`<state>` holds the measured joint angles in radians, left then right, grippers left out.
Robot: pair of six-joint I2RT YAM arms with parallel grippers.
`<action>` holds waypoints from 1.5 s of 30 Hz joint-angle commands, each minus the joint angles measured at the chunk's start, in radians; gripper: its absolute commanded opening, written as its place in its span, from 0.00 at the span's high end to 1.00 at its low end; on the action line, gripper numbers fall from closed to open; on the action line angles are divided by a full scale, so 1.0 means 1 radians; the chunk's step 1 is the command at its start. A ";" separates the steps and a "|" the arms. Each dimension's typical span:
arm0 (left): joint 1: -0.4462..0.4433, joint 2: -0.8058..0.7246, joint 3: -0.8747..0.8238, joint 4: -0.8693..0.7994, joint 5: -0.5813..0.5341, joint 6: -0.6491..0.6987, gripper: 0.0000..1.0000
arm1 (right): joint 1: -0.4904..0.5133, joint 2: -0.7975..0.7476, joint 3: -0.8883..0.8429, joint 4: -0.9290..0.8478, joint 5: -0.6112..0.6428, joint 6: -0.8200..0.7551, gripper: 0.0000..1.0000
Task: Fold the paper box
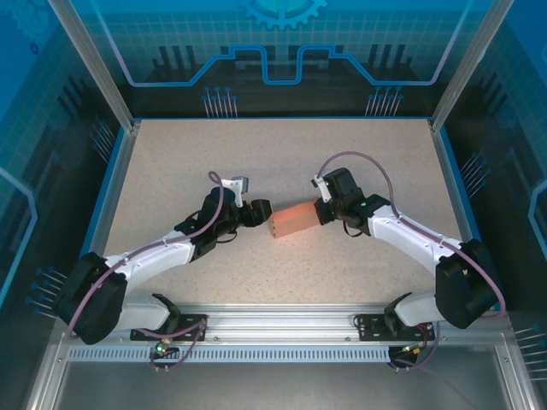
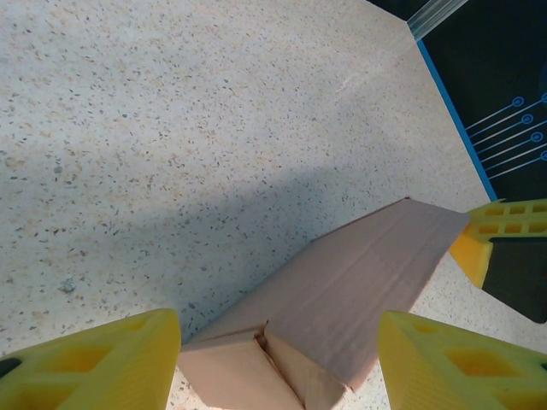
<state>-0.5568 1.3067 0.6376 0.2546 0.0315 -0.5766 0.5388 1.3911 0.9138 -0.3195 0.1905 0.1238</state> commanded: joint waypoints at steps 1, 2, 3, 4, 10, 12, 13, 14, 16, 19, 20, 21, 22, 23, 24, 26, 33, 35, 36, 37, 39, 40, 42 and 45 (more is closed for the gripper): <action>0.017 0.053 0.043 0.008 0.081 -0.008 0.36 | 0.018 -0.012 -0.010 -0.034 -0.021 -0.004 1.00; 0.019 0.066 0.049 0.009 0.088 -0.008 0.36 | 0.017 -0.012 -0.011 -0.033 -0.022 -0.003 1.00; 0.020 0.076 0.051 0.009 0.096 -0.010 0.36 | 0.016 -0.010 -0.010 -0.033 -0.021 -0.004 1.00; 0.020 0.082 0.051 0.009 0.103 -0.012 0.36 | 0.017 -0.009 -0.010 -0.035 -0.021 -0.004 1.00; 0.019 0.106 0.038 0.017 0.139 -0.023 0.37 | 0.015 -0.006 -0.012 -0.031 -0.021 -0.004 1.00; 0.018 0.110 0.029 0.018 0.151 -0.028 0.37 | 0.015 -0.007 -0.013 -0.030 -0.020 -0.002 1.00; 0.018 0.111 0.021 0.020 0.153 -0.030 0.38 | 0.016 -0.007 -0.013 -0.029 -0.019 -0.003 1.00; 0.017 0.112 0.016 0.021 0.156 -0.033 0.38 | 0.015 -0.007 -0.015 -0.029 -0.017 -0.001 1.00; 0.018 0.117 -0.001 0.029 0.153 -0.038 0.38 | 0.015 -0.008 -0.016 -0.027 -0.019 0.000 1.00; 0.014 0.133 -0.021 0.037 0.146 -0.039 0.38 | 0.015 -0.007 -0.018 -0.026 -0.021 0.002 1.00; 0.013 0.137 -0.027 0.037 0.145 -0.039 0.38 | 0.015 -0.006 -0.017 -0.028 -0.019 0.001 1.00; 0.011 0.143 -0.031 0.041 0.141 -0.038 0.38 | 0.014 -0.007 -0.016 -0.030 -0.017 0.000 1.00; 0.009 0.146 -0.035 0.042 0.138 -0.036 0.38 | 0.015 -0.007 -0.015 -0.032 -0.018 0.000 1.00; 0.008 0.150 -0.037 0.042 0.135 -0.036 0.38 | 0.015 -0.009 -0.015 -0.035 -0.017 -0.001 1.00; 0.009 0.151 -0.040 0.045 0.133 -0.035 0.38 | 0.015 -0.012 -0.013 -0.039 -0.017 -0.002 1.00; 0.008 0.150 -0.041 0.046 0.130 -0.034 0.38 | 0.015 -0.021 -0.011 -0.042 -0.016 -0.005 0.96; 0.008 0.133 -0.025 0.028 0.119 -0.021 0.38 | 0.015 -0.068 0.020 -0.089 -0.013 -0.022 0.82; 0.009 0.136 -0.022 0.028 0.120 -0.019 0.38 | 0.015 -0.081 0.029 -0.104 -0.015 -0.029 0.77; 0.007 0.137 -0.019 0.028 0.120 -0.019 0.38 | 0.015 -0.085 0.034 -0.113 -0.016 -0.033 0.75; 0.006 0.138 -0.018 0.027 0.120 -0.019 0.38 | 0.013 -0.089 0.039 -0.120 -0.016 -0.035 0.74; 0.006 0.141 -0.015 0.027 0.120 -0.018 0.38 | 0.013 -0.098 0.046 -0.135 -0.018 -0.039 0.71; 0.007 0.142 -0.015 0.026 0.119 -0.016 0.38 | 0.012 -0.103 0.049 -0.140 -0.020 -0.041 0.70; 0.007 0.143 -0.012 0.026 0.120 -0.014 0.38 | 0.010 -0.112 0.058 -0.150 -0.029 -0.044 0.68; 0.006 0.145 -0.007 0.023 0.122 -0.013 0.38 | -0.012 -0.128 0.073 -0.151 -0.076 -0.048 0.64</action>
<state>-0.5461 1.4334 0.6254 0.3378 0.1642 -0.6029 0.5365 1.2942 0.9463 -0.4423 0.1646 0.0860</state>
